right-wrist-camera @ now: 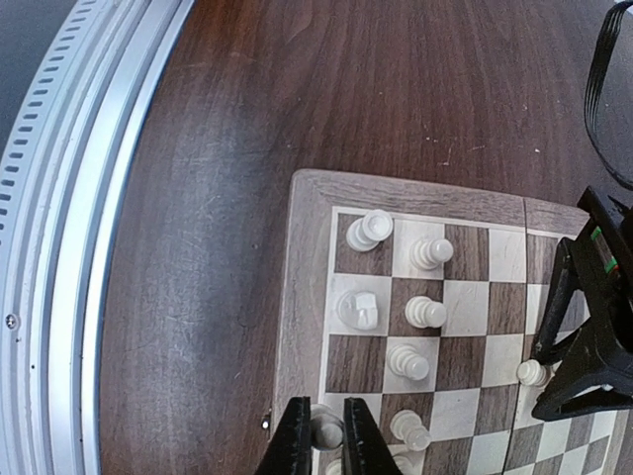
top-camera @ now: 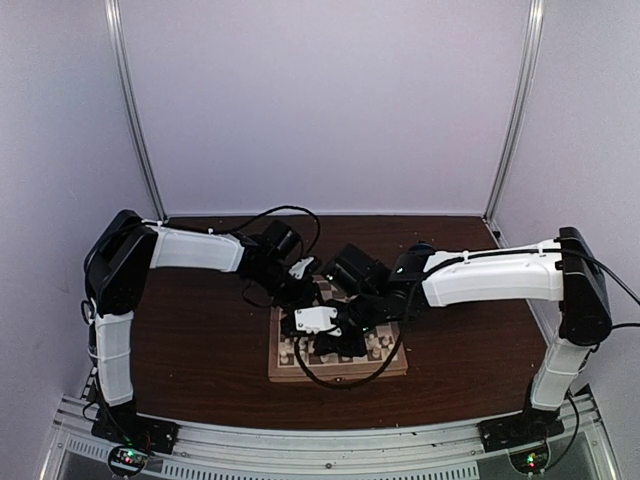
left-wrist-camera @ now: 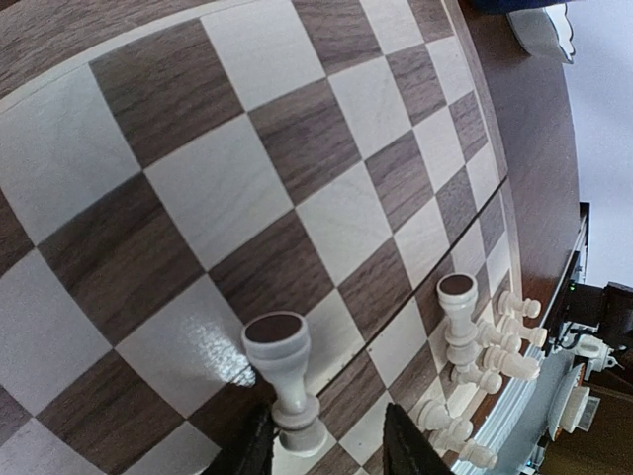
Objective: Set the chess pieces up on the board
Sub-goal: Move the bishop to c1.
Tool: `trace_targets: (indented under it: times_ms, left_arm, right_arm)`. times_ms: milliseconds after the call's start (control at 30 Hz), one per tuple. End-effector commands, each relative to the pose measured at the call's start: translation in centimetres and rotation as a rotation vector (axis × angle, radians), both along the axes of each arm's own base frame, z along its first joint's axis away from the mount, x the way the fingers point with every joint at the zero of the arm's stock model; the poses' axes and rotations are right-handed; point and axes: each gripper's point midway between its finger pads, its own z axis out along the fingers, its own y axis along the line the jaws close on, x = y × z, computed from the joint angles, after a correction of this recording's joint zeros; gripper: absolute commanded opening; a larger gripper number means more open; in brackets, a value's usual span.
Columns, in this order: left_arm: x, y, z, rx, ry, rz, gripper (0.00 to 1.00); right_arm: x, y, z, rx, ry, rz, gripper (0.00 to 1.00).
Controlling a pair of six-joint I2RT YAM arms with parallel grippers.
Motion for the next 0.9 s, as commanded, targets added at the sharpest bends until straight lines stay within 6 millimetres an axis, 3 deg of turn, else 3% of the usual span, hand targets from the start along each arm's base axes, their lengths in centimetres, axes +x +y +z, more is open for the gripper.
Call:
trace_targets:
  times_ms: [0, 867]
  left_arm:
    - [-0.1, 0.7, 0.0, 0.014, -0.008, -0.004, 0.38]
    - [-0.3, 0.7, 0.0, 0.012, -0.004, -0.011, 0.38]
  right_arm:
    - [1.4, 2.0, 0.7, 0.054, -0.059, -0.02, 0.07]
    - [2.3, 2.8, -2.4, 0.037, -0.059, -0.054, 0.07]
